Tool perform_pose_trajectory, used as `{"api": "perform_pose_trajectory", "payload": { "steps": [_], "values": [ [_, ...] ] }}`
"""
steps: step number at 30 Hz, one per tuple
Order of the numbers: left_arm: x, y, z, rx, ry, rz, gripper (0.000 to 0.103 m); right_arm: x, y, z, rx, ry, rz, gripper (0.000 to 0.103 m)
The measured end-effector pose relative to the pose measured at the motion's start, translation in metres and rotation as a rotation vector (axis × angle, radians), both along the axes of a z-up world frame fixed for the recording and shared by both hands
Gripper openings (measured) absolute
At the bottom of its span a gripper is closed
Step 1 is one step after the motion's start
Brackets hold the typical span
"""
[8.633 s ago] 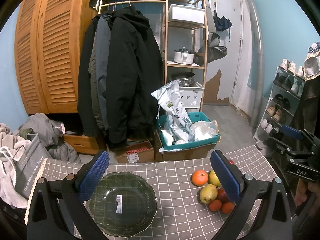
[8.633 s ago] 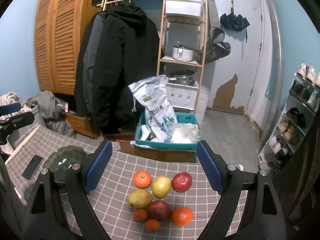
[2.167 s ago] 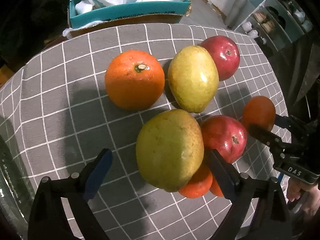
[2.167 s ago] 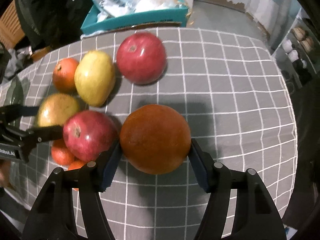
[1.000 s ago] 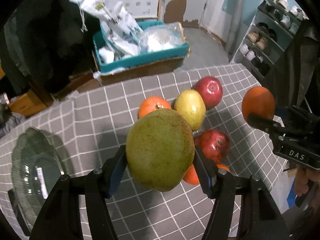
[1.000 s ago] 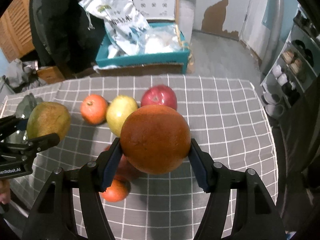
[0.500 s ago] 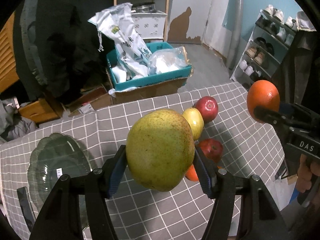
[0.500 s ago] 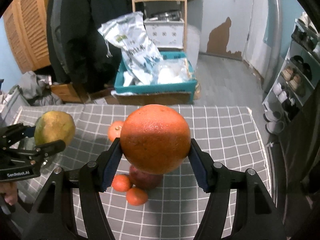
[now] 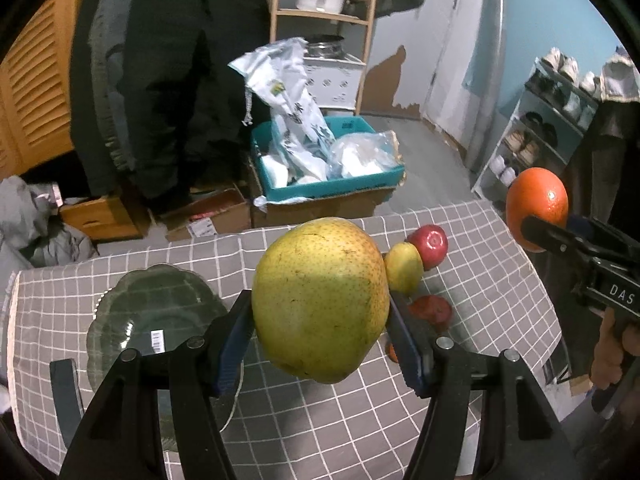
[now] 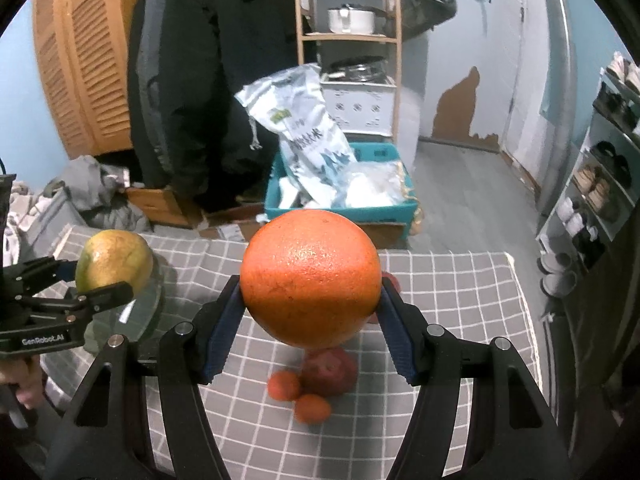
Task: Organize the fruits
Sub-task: 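Lift the mango with left tool while right tool carries the orange over the glass bowl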
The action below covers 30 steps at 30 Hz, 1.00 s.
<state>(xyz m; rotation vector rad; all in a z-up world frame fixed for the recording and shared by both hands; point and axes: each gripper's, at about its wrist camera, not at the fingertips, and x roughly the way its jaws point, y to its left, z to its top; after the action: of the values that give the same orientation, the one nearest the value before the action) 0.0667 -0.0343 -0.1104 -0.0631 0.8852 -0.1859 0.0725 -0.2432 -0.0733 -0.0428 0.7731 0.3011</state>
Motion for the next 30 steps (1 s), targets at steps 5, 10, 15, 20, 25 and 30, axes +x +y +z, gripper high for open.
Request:
{"api": "perform_pose_trajectory", "payload": {
  "steps": [5,10,15,20,25,30],
  "values": [
    [-0.006,0.019,0.006,-0.002,-0.011,0.041,0.066,-0.001,0.019,0.008,0.01,-0.012,0.033,0.065],
    [-0.012,0.041,0.008,0.016,-0.029,0.088,0.066,0.002,0.044,0.012,0.016,-0.014,0.074,0.065],
    [-0.018,0.064,0.008,0.019,-0.031,0.137,0.066,0.005,0.07,0.013,0.03,-0.003,0.117,0.065],
    [-0.022,0.088,0.004,0.025,-0.025,0.184,0.066,0.009,0.097,0.009,0.038,0.016,0.159,0.065],
    [-0.024,0.109,-0.001,0.037,-0.017,0.222,0.066,0.014,0.124,0.002,0.041,0.044,0.195,0.065],
    [-0.024,0.132,-0.015,0.035,0.014,0.26,0.066,0.021,0.15,-0.01,0.047,0.084,0.228,0.065]
  ]
}}
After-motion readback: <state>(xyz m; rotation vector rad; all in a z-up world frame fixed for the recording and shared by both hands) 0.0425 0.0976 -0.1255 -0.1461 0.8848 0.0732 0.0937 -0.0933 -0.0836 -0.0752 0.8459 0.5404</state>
